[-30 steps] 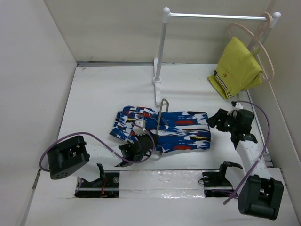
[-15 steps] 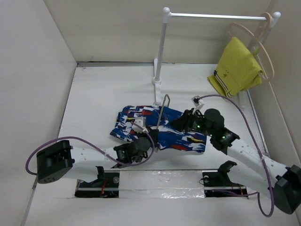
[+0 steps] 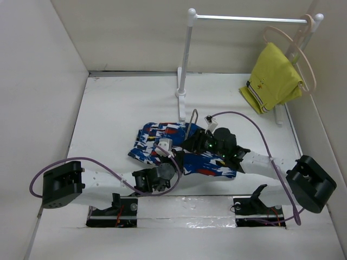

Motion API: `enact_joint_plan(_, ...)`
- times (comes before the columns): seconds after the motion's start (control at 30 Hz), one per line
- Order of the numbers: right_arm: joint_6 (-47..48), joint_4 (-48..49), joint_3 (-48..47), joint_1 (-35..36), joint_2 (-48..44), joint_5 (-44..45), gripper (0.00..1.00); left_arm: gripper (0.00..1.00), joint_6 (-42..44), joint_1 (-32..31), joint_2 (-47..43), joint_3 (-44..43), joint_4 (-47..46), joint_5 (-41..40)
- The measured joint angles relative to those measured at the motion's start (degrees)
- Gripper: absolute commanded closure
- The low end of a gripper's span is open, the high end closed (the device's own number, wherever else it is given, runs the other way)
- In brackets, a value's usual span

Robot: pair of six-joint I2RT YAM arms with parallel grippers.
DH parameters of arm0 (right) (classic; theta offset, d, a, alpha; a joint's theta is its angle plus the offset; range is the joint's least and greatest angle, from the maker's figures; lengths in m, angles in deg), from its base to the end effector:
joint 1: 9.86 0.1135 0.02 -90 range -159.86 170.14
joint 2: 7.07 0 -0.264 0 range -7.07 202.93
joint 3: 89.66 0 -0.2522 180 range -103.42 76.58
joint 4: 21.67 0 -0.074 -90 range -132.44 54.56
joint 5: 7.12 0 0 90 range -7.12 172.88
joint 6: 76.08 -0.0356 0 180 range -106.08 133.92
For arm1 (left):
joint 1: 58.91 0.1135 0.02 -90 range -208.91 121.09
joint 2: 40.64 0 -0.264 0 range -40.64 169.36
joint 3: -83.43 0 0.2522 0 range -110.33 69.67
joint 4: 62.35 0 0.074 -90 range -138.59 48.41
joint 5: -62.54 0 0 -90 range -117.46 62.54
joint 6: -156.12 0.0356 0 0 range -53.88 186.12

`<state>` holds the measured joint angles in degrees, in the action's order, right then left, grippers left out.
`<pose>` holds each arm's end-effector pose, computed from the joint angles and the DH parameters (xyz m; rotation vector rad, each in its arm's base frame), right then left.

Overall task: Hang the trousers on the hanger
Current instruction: Place the hanger at the clothesline.

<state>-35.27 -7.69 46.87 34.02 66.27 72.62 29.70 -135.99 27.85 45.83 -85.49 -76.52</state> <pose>0.1887 0.1902 0.2110 -0.0438 2.0523 1.2488 0.0790 -0.2241 0.2165 -0.0418 1.7170 -0.7658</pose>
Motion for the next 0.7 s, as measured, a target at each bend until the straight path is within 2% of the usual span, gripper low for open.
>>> enact_joint_plan(0.27,-4.04,6.75,0.00,1.27,5.49,-0.17,0.57,1.00,3.56,-0.87,0.00,-0.09,-1.81,-0.94)
enact_joint_plan(0.3,-4.28,7.34,0.00,1.60,5.68,-0.17,0.61,1.00,4.13,-0.87,0.00,-0.09,-2.03,-1.09)
enact_joint_plan(0.33,-4.81,7.63,0.00,1.86,5.79,-0.17,0.72,1.00,4.72,-0.87,0.00,-0.09,-2.25,-1.36)
enact_joint_plan(0.43,-7.85,8.68,0.00,2.19,5.77,0.00,0.85,1.00,6.27,-0.96,0.00,-0.11,-2.29,-1.57)
enact_joint_plan(0.63,-8.81,10.84,0.00,1.70,3.89,0.17,0.95,1.00,10.54,-0.98,-0.11,-1.53,-3.98,-2.21)
enact_joint_plan(0.7,-8.87,10.62,-0.20,0.76,2.62,-0.24,0.97,0.96,12.68,-0.98,-0.55,-2.60,-3.98,-2.21)
